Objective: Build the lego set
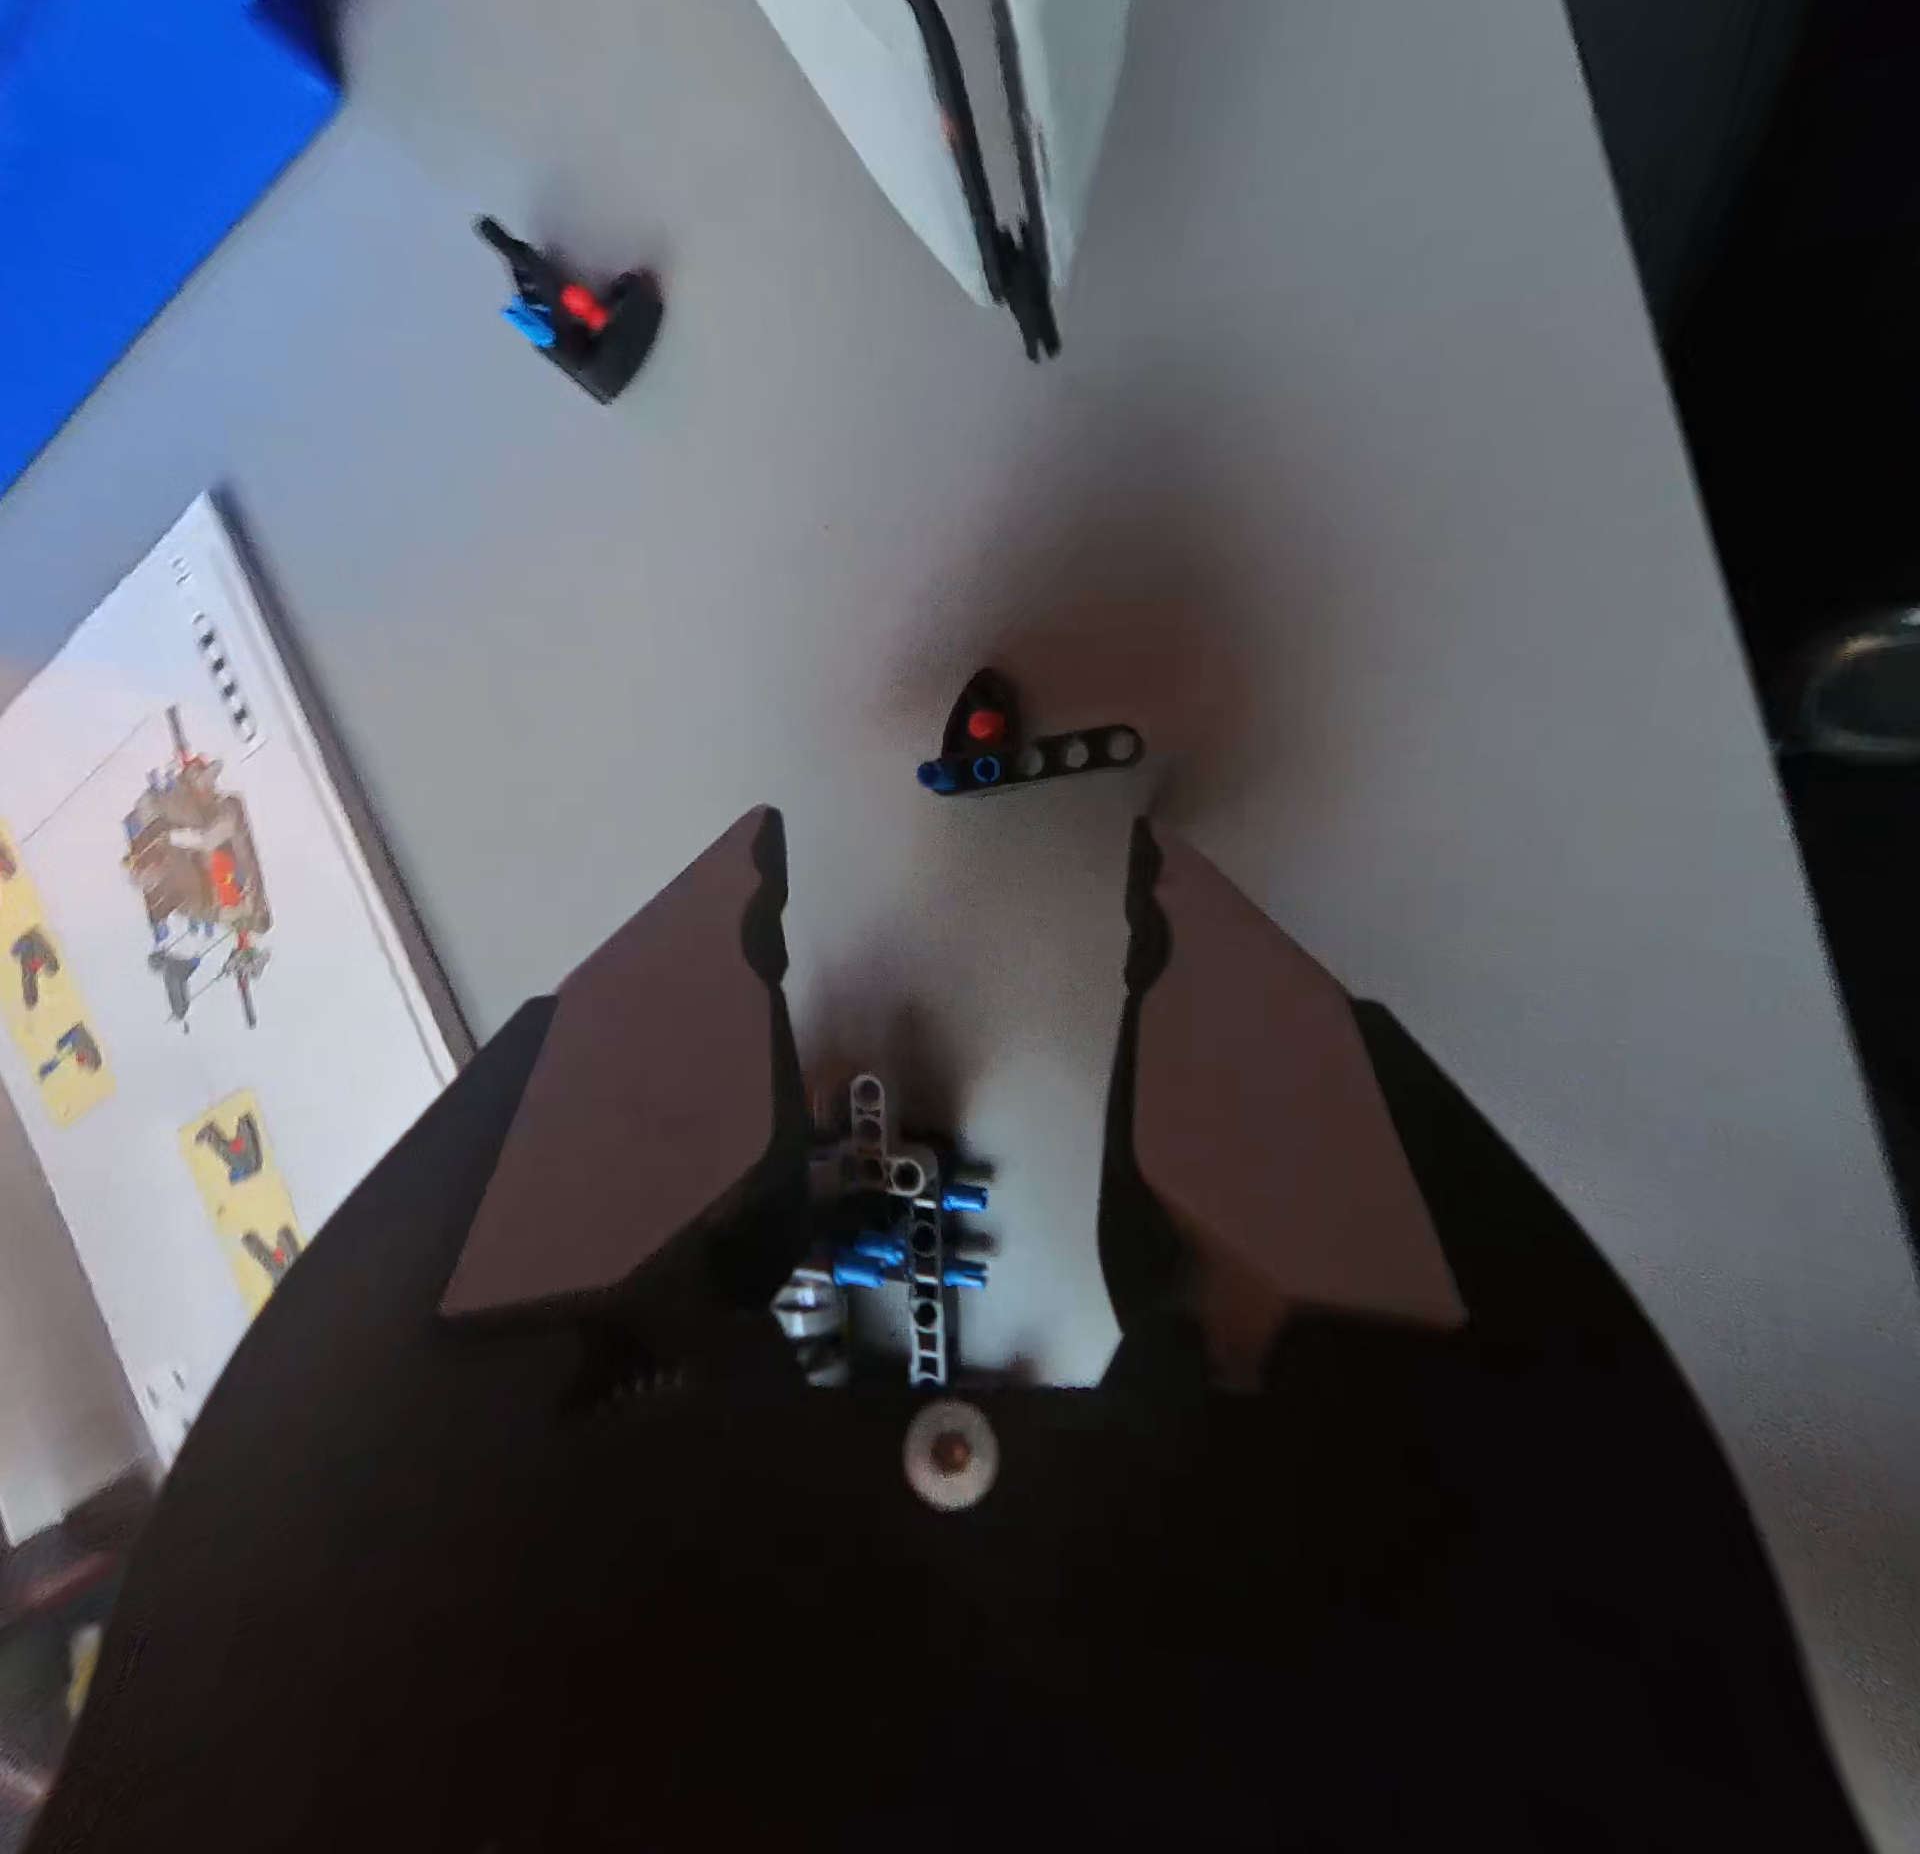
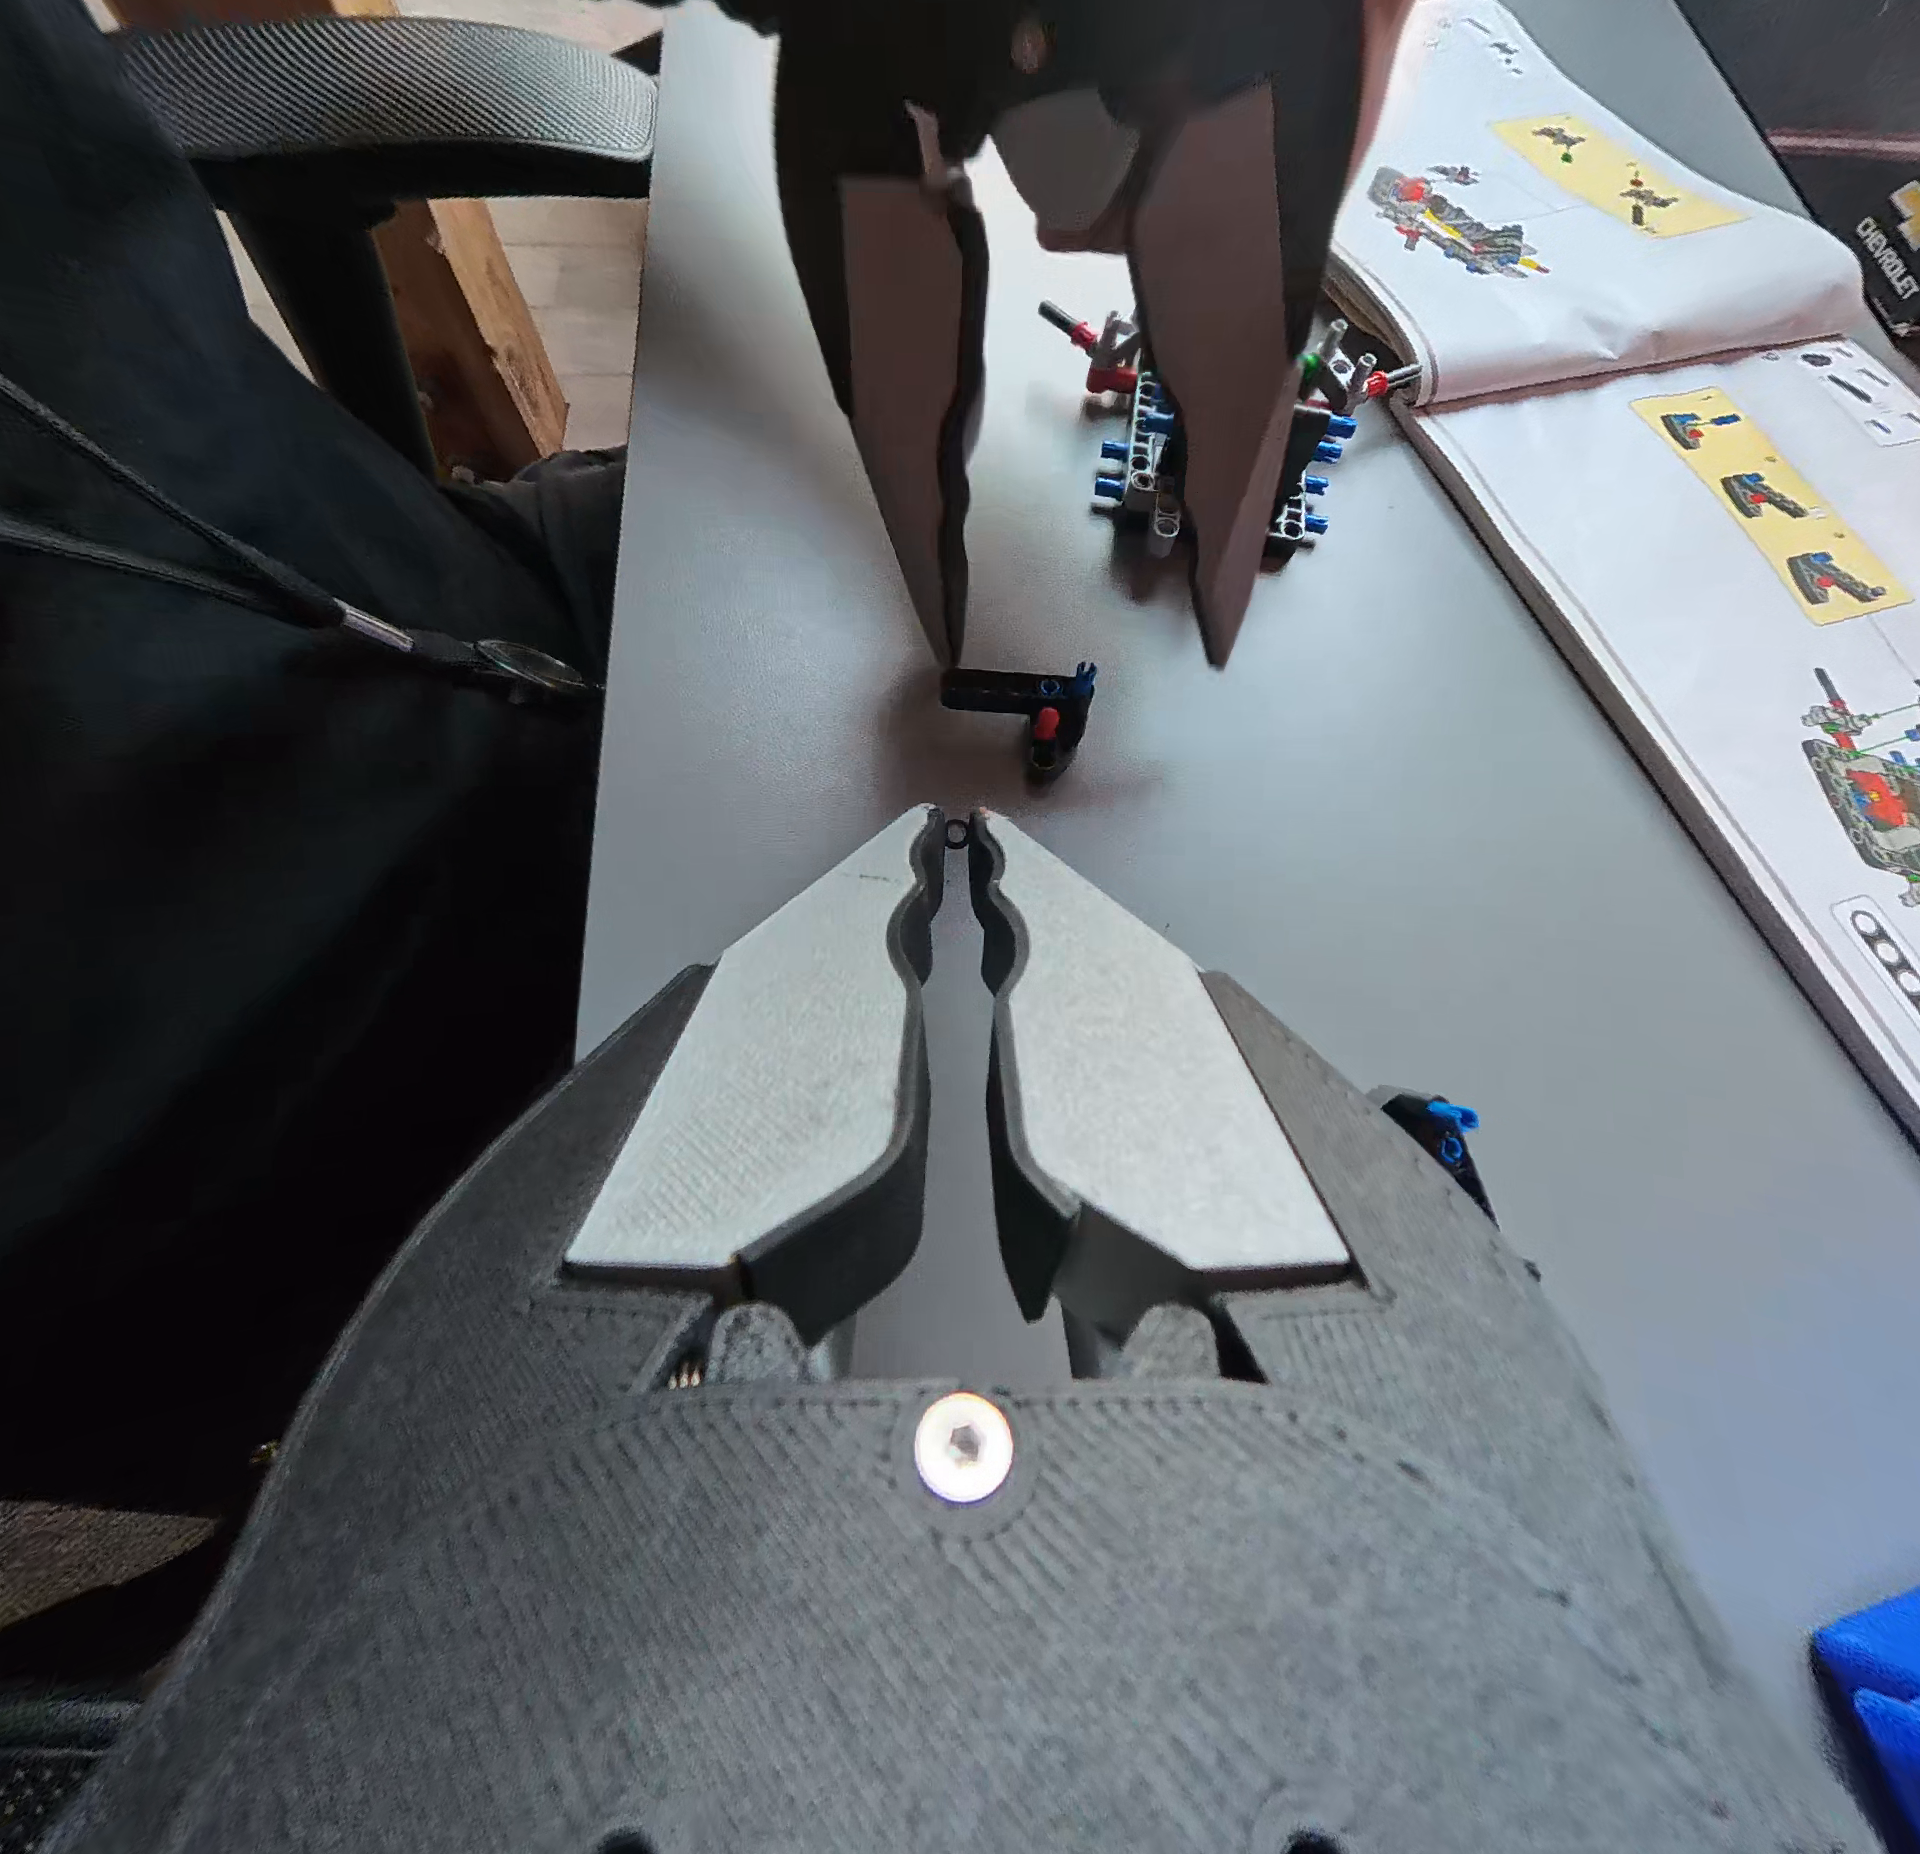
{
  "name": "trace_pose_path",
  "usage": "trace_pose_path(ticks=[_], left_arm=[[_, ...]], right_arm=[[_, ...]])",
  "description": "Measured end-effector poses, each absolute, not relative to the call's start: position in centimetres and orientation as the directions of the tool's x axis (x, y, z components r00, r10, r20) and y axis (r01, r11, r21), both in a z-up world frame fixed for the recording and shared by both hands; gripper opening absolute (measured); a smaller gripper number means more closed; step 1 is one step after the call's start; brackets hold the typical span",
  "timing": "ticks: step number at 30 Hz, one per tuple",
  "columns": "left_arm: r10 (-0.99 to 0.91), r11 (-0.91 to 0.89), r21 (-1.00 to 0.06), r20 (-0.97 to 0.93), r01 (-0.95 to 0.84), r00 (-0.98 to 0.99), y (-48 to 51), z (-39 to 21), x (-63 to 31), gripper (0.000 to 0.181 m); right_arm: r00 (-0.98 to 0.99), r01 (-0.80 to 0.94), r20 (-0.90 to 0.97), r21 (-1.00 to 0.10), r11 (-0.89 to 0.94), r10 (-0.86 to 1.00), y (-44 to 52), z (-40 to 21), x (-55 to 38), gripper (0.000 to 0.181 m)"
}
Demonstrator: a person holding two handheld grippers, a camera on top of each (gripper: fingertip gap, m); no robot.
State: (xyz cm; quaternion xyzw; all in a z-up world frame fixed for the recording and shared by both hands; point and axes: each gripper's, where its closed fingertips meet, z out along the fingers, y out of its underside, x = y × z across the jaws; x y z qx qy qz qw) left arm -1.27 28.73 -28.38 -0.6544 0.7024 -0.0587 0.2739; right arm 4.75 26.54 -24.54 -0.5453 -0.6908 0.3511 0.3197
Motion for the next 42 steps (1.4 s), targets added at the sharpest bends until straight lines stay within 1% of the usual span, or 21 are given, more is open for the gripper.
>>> trace_pose_path(ticks=[1, 2, 3, 4, 5, 6, 8, 9, 11, 13, 23, 26, 29, 33, 36, 38, 42], left_arm=[[-0.956, 0.157, -0.451, -0.292, -0.878, -0.021, 28.8, -28.5, -0.8, 0.056], [-0.961, 0.173, -0.452, -0.271, -0.875, -0.050, 28.9, -28.6, -0.4, 0.057], [-0.964, 0.175, -0.449, -0.259, -0.876, -0.060, 29.1, -28.7, -0.1, 0.051], [-0.968, 0.165, -0.447, -0.244, -0.879, -0.058, 29.4, -28.8, 0.3, 0.044], [-0.974, 0.143, -0.458, -0.222, -0.878, -0.043, 29.4, -28.9, 0.9, 0.043], [-0.981, 0.104, -0.473, -0.195, -0.875, -0.011, 29.2, -28.9, 1.5, 0.041], [-0.979, -0.015, -0.496, -0.168, -0.868, 0.112, 29.4, -29.1, 2.5, 0.026], [-0.971, -0.077, -0.506, -0.157, -0.859, 0.180, 29.4, -29.1, 2.7, 0.024], [-0.951, -0.149, -0.515, -0.159, -0.844, 0.264, 29.2, -29.1, 2.5, 0.029], [-0.940, -0.158, -0.521, -0.180, -0.839, 0.289, 29.1, -28.9, 1.9, 0.035], [-0.962, -0.135, -0.570, -0.121, -0.811, 0.245, 29.0, -29.1, 1.7, 0.030], [-0.958, -0.092, -0.566, -0.173, -0.819, 0.227, 29.2, -28.8, 1.7, 0.037], [-0.965, -0.014, -0.585, -0.206, -0.811, 0.165, 28.6, -28.1, 2.1, 0.030], [-0.973, 0.026, -0.543, -0.208, -0.839, 0.104, 28.5, -28.7, 1.8, 0.015], [-0.982, 0.000, -0.542, -0.159, -0.841, 0.102, 28.3, -29.2, 1.7, 0.004], [-0.982, -0.033, -0.552, -0.138, -0.833, 0.131, 28.2, -29.3, 2.0, 0.004], [-0.972, -0.155, -0.584, -0.056, -0.797, 0.230, 28.3, -29.3, 2.5, 0.004]], right_arm=[[-0.198, 0.526, 0.059, -0.836, 0.157, 0.978, 26.5, -24.4, 4.9, 0.001], [-0.196, 0.526, 0.057, -0.837, 0.154, 0.979, 26.4, -24.4, 5.0, 0.001], [-0.194, 0.526, 0.055, -0.837, 0.151, 0.979, 26.3, -24.4, 5.1, 0.001], [-0.194, 0.526, 0.053, -0.837, 0.150, 0.980, 26.3, -24.4, 5.1, 0.001], [-0.193, 0.528, 0.053, -0.836, 0.149, 0.980, 26.2, -24.4, 5.2, 0.001], [-0.189, 0.531, 0.055, -0.834, 0.149, 0.981, 26.3, -24.5, 5.3, 0.001], [-0.181, 0.531, 0.058, -0.834, 0.148, 0.982, 26.5, -24.6, 5.5, 0.001], [-0.174, 0.529, 0.059, -0.836, 0.144, 0.983, 26.7, -24.6, 5.6, 0.001], [-0.166, 0.521, 0.049, -0.844, 0.130, 0.985, 27.2, -24.6, 5.8, 0.001], [-0.171, 0.512, 0.032, -0.851, 0.116, 0.985, 27.5, -24.6, 5.8, 0.001], [-0.126, 0.567, -0.077, -0.824, 0.008, 0.989, 28.9, -26.3, 3.7, 0.001], [-0.136, 0.568, -0.089, -0.823, 0.004, 0.987, 28.7, -26.7, 3.7, 0.001], [-0.144, 0.567, -0.084, -0.824, 0.012, 0.986, 28.6, -26.8, 3.7, 0.001], [-0.161, 0.558, -0.078, -0.829, 0.025, 0.984, 28.3, -26.5, 3.4, 0.001], [-0.152, 0.553, -0.066, -0.833, 0.030, 0.986, 28.3, -26.2, 3.1, 0.001], [-0.145, 0.555, -0.065, -0.831, 0.027, 0.987, 28.4, -26.1, 3.0, 0.001], [-0.166, 0.574, -0.047, -0.817, 0.058, 0.985, 28.6, -26.3, 2.9, 0.000]])
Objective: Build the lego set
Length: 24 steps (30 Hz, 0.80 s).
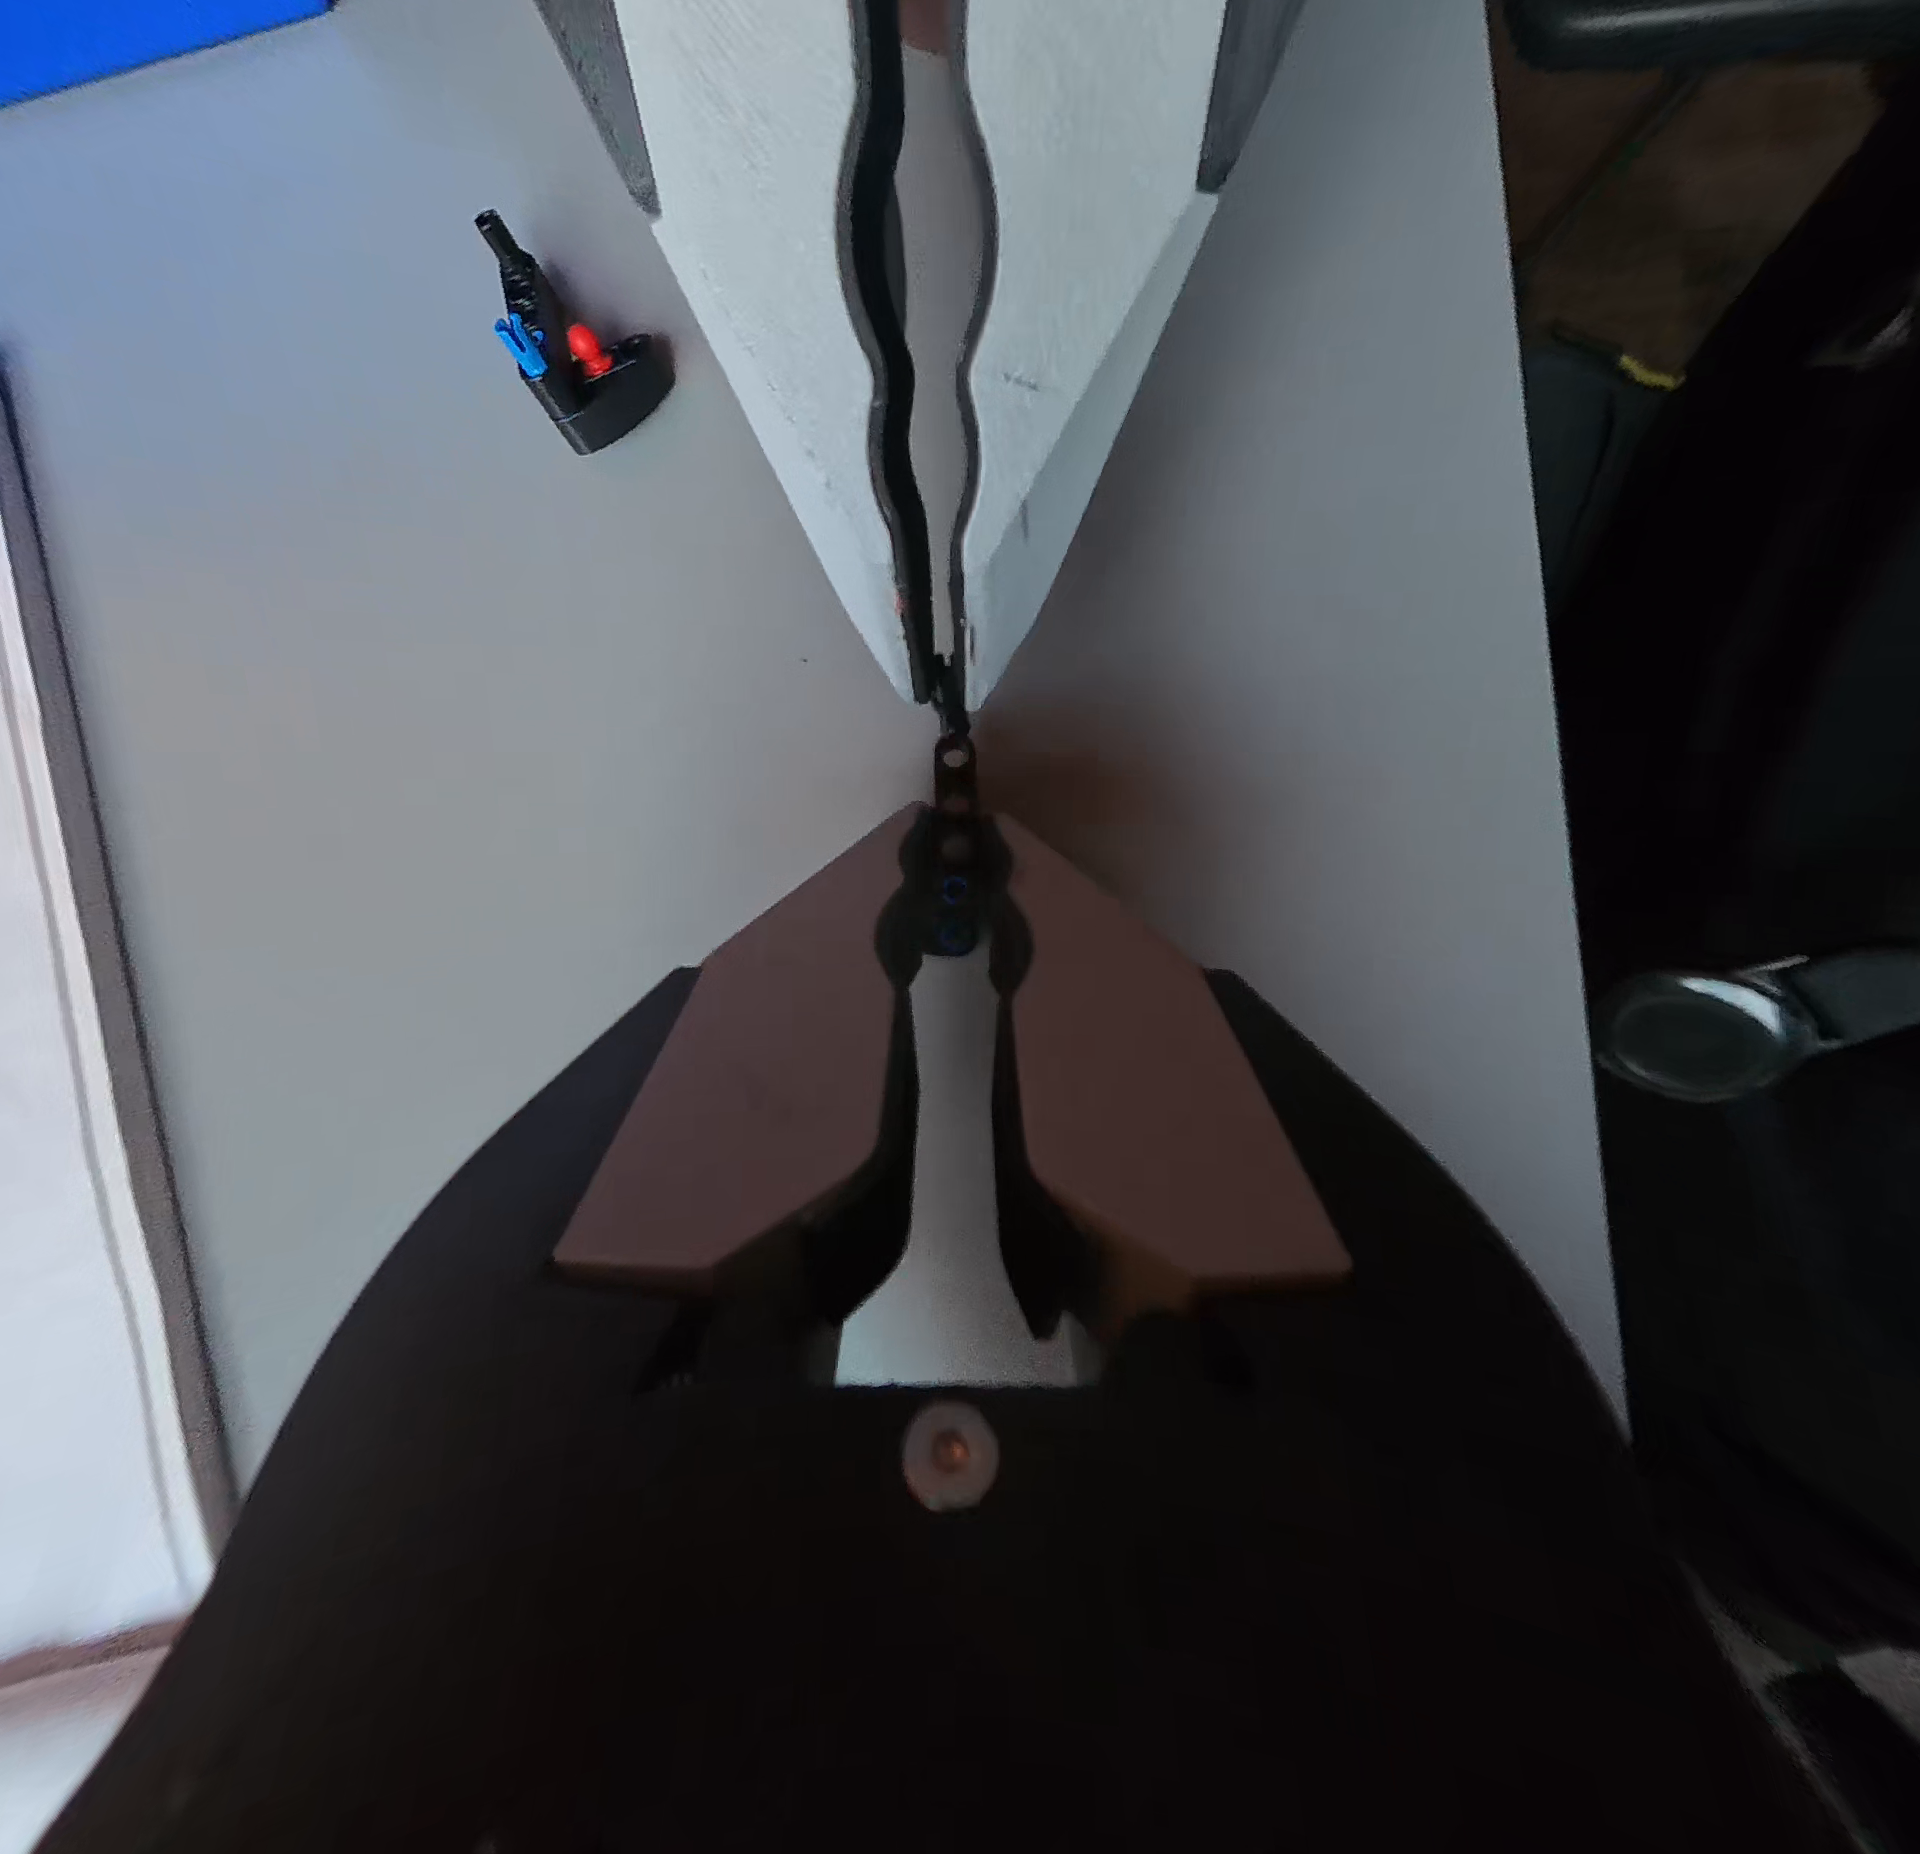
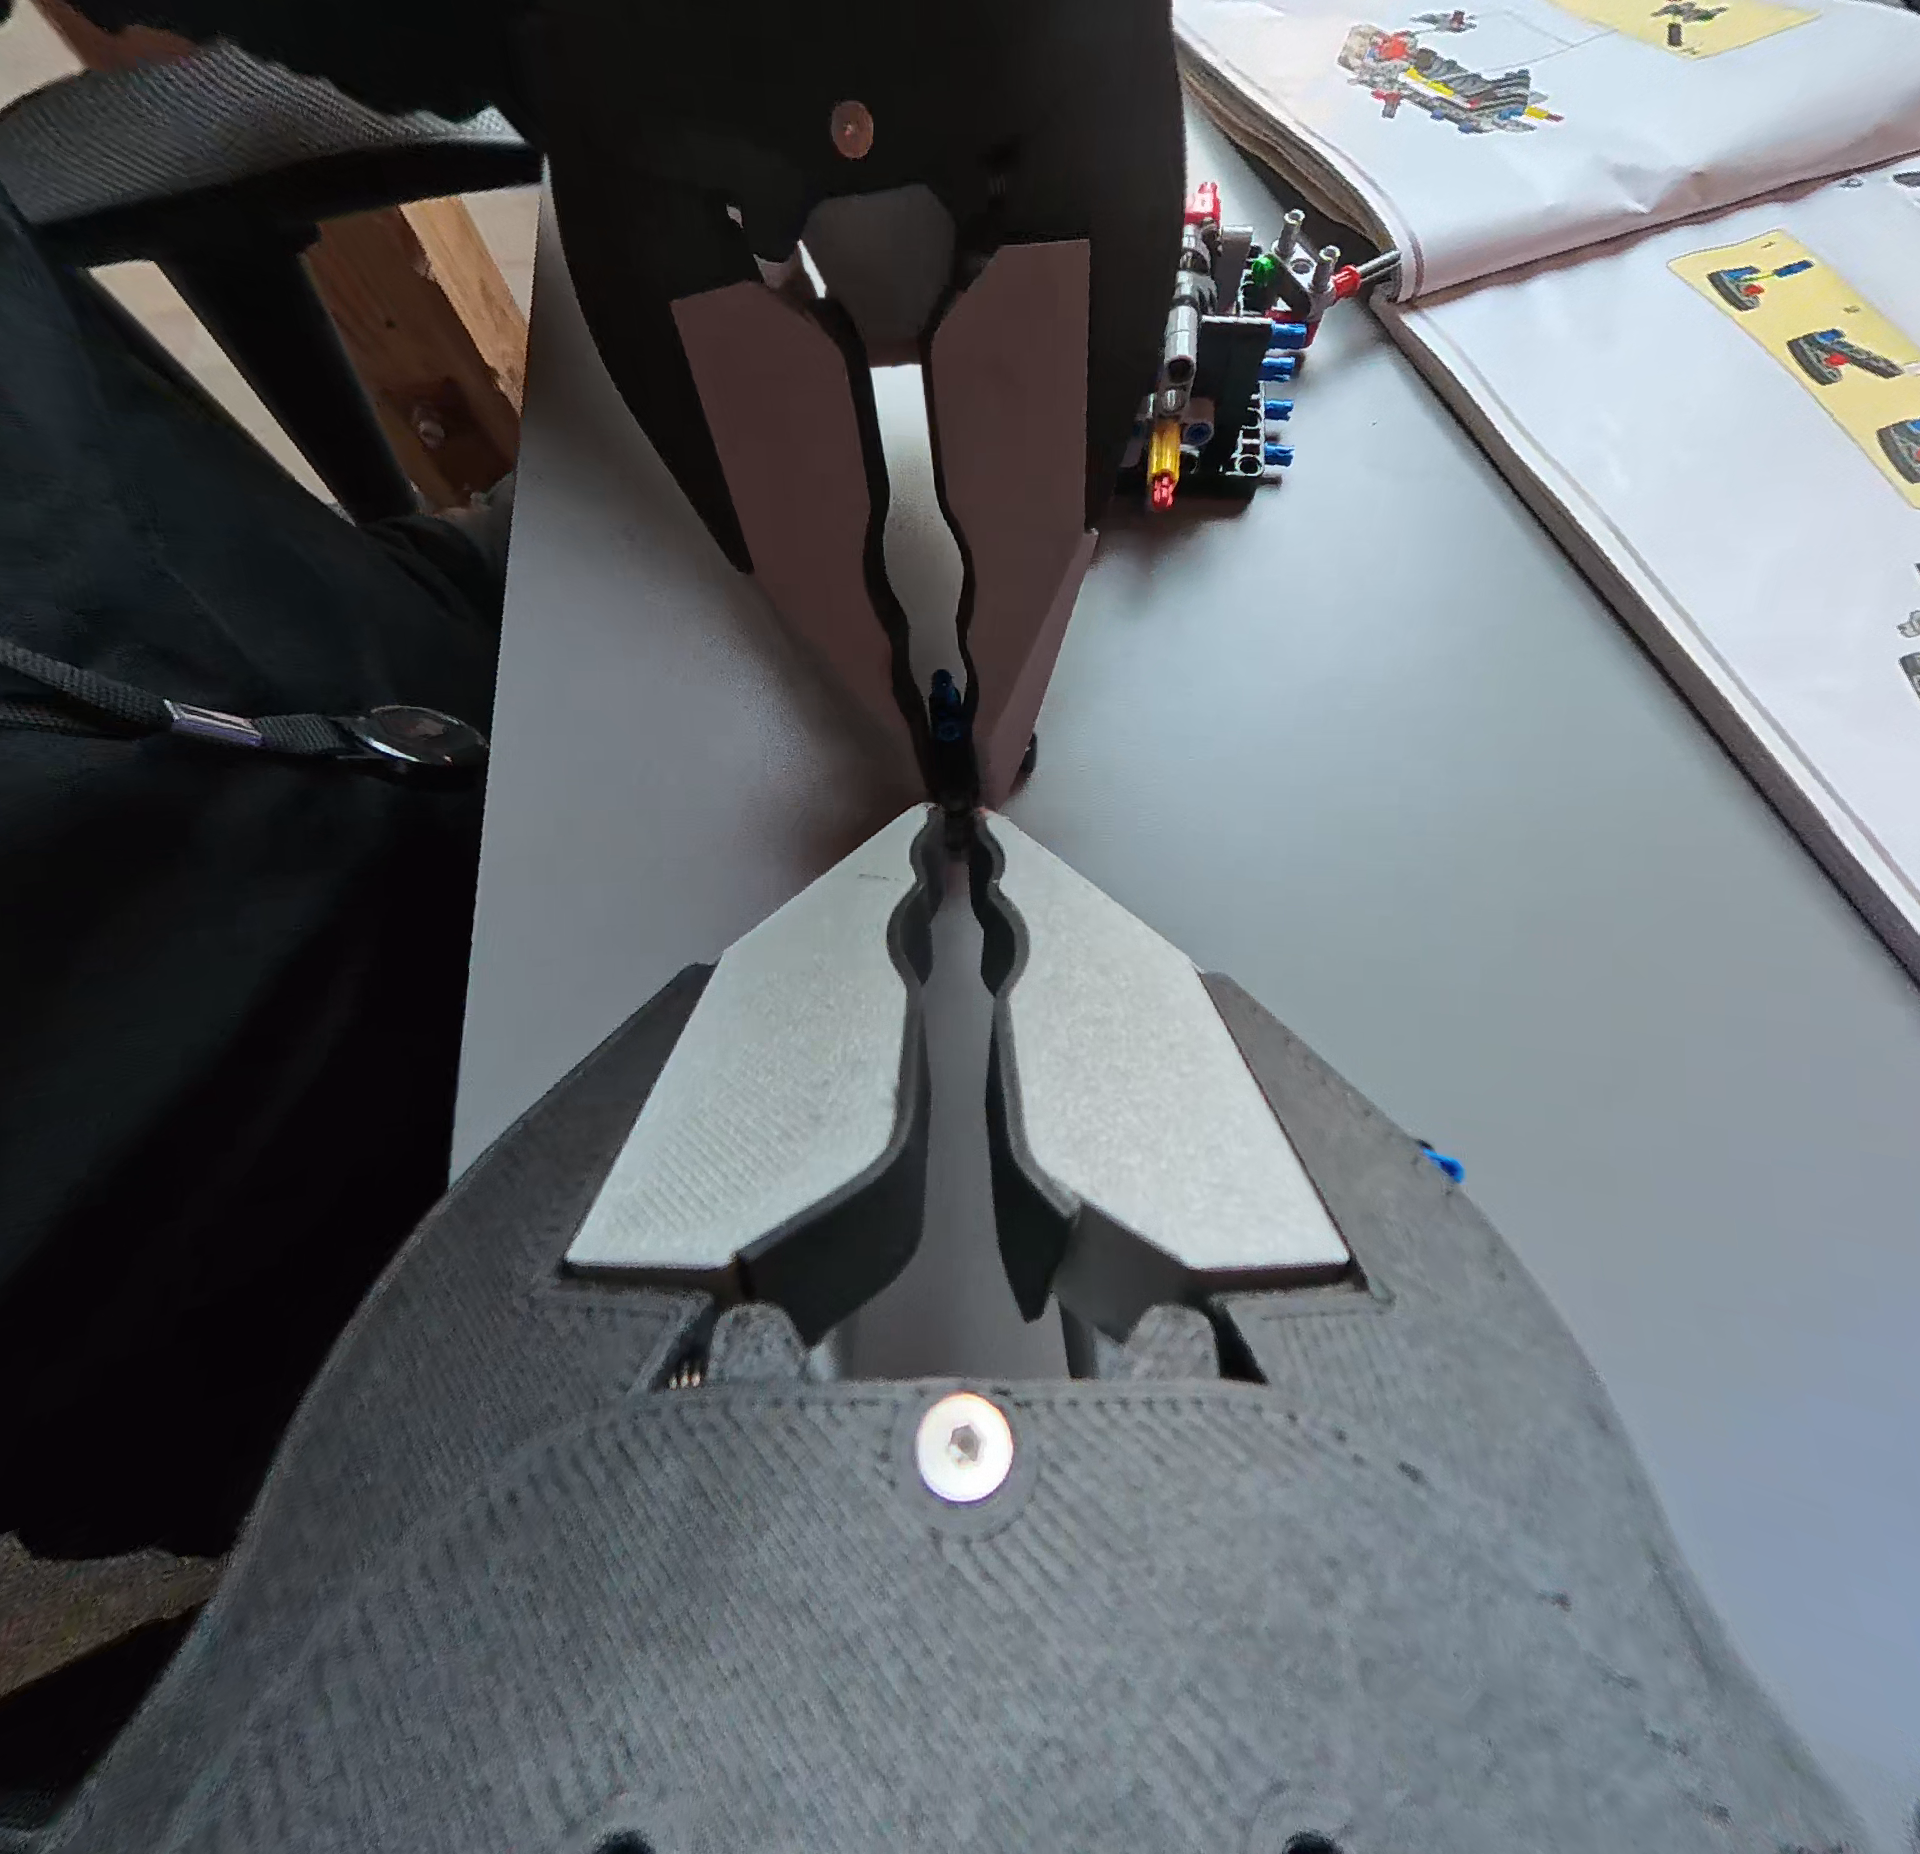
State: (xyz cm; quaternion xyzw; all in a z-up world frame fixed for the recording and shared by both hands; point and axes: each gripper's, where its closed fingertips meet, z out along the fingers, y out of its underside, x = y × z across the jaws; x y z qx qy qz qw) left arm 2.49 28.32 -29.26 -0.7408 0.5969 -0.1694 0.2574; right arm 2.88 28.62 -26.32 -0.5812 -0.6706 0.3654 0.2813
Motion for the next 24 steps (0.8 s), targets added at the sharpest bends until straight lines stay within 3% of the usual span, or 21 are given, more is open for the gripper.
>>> trace_pose_path(ticks=[11, 24], left_arm=[[-0.955, -0.218, -0.630, -0.021, -0.745, 0.297, 28.40, -29.19, 2.73, 0.004], [-0.957, -0.192, -0.670, -0.035, -0.717, 0.288, 28.48, -29.13, 3.17, 0.004]], right_arm=[[-0.310, 0.645, 0.119, -0.703, 0.300, 0.943, 28.45, -26.79, 2.49, 0.001], [-0.369, 0.655, 0.144, -0.661, 0.367, 0.918, 28.57, -26.96, 2.92, 0.001]])
